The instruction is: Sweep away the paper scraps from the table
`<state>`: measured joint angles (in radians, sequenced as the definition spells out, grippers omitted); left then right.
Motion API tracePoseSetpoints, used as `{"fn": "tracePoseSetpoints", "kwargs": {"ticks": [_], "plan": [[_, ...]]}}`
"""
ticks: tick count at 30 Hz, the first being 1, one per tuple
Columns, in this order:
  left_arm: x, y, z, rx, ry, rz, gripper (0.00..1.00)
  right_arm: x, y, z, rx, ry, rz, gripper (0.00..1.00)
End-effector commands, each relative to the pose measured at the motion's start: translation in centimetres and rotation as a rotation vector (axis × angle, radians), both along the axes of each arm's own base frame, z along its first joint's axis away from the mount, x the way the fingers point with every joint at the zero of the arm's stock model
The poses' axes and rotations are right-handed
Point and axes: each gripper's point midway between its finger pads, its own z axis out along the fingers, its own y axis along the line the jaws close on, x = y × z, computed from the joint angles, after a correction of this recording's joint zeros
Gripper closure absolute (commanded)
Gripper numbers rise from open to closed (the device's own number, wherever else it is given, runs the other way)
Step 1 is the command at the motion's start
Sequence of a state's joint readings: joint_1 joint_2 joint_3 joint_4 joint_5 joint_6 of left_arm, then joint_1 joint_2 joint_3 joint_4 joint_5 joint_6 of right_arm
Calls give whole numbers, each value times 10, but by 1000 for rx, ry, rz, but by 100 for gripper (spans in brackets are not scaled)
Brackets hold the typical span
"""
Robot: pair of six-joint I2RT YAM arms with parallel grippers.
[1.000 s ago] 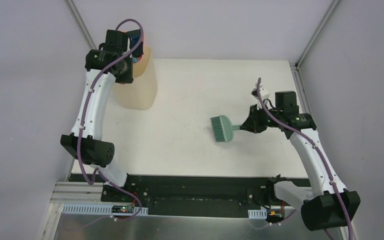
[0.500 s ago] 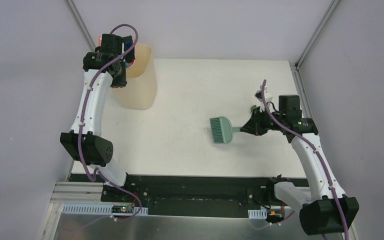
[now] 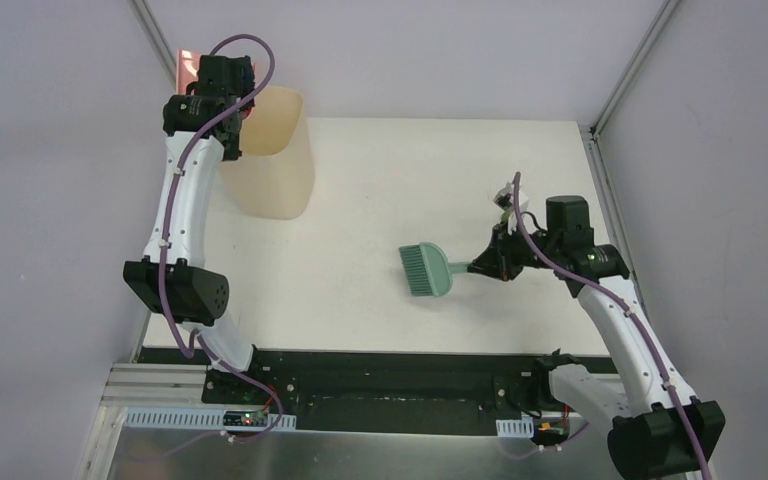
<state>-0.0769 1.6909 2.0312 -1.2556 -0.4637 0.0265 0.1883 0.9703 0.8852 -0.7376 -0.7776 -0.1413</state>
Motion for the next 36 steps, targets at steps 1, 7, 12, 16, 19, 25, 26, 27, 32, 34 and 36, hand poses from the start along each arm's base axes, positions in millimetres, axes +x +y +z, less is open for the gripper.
{"fn": "tracePoseSetpoints", "kwargs": {"ticks": [1,7,12,16,19,25,26,27,32,34,36], "plan": [[9,29,28,168,-51,41,100,-7,11,12,9,-103,86,100],[-1,54,28,381,26,31,99,-15,19,5,-32,-121,143,100],[0,67,37,538,80,57,99,-22,27,-2,-47,-107,190,100],[3,70,40,660,120,67,100,-26,32,-6,-50,-98,219,100],[10,70,46,759,145,50,100,-26,33,-7,-57,-93,222,100],[33,72,81,1064,154,72,100,-23,32,-11,-79,-94,215,100],[35,70,90,1109,140,75,100,-23,31,-11,-81,-93,214,100],[36,67,95,1141,135,72,100,-23,31,-12,-82,-93,215,100],[38,62,91,1139,139,40,100,-23,32,-11,-81,-92,217,100],[38,61,89,1140,141,35,100,-22,31,-12,-83,-90,216,100],[38,60,88,1137,134,33,100,-22,31,-13,-87,-92,214,100]]}}
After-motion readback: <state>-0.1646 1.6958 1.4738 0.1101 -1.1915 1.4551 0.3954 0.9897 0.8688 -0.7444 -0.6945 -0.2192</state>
